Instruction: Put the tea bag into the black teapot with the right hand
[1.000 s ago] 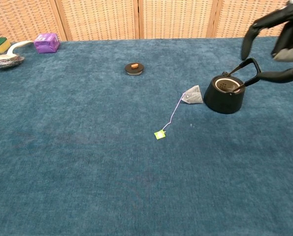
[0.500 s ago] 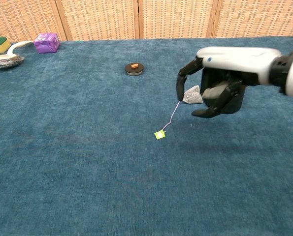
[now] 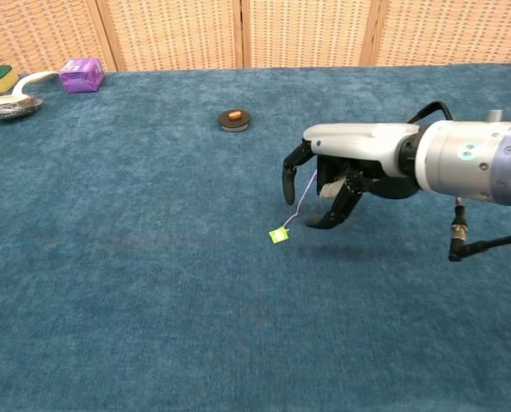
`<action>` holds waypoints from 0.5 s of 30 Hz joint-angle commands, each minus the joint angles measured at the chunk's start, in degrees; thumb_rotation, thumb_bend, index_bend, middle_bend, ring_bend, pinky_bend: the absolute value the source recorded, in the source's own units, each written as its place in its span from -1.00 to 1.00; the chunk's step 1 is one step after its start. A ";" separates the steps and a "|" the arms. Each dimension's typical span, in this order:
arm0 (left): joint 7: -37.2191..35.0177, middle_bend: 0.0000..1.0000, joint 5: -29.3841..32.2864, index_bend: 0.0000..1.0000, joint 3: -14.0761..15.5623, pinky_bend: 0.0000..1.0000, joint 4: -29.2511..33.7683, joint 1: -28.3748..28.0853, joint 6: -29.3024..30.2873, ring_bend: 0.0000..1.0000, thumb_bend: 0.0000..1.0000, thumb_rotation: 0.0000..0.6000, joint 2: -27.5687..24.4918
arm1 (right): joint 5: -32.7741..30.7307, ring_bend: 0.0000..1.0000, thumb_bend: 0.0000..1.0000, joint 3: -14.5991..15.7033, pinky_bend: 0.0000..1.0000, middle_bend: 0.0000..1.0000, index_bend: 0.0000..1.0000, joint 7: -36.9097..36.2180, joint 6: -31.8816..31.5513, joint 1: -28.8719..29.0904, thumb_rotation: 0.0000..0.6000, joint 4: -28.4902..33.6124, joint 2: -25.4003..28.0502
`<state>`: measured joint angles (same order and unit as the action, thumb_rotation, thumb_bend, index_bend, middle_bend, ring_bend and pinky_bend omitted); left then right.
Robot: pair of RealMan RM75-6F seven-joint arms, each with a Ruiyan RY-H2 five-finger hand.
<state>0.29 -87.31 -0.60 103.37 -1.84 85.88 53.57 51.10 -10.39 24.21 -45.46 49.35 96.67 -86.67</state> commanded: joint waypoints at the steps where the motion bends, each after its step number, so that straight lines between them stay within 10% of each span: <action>1: -0.24 -0.62 0.03 -0.63 0.04 -0.75 -0.17 0.00 -0.03 -0.84 -0.41 1.00 0.02 | -2.81 1.00 -0.26 0.43 1.00 1.00 -0.17 0.96 0.33 1.50 1.00 -1.64 -1.69; 15: -2.09 -0.62 0.53 -0.63 0.08 -0.75 -1.71 0.40 0.41 -0.84 -0.41 1.00 0.09 | -10.64 1.00 -0.23 1.43 1.00 1.00 -0.17 4.74 -0.34 6.07 1.00 -5.79 -5.34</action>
<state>-1.77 -86.77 -0.53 101.70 -1.47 86.26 53.66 40.78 -9.12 28.75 -45.75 55.17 91.15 -91.76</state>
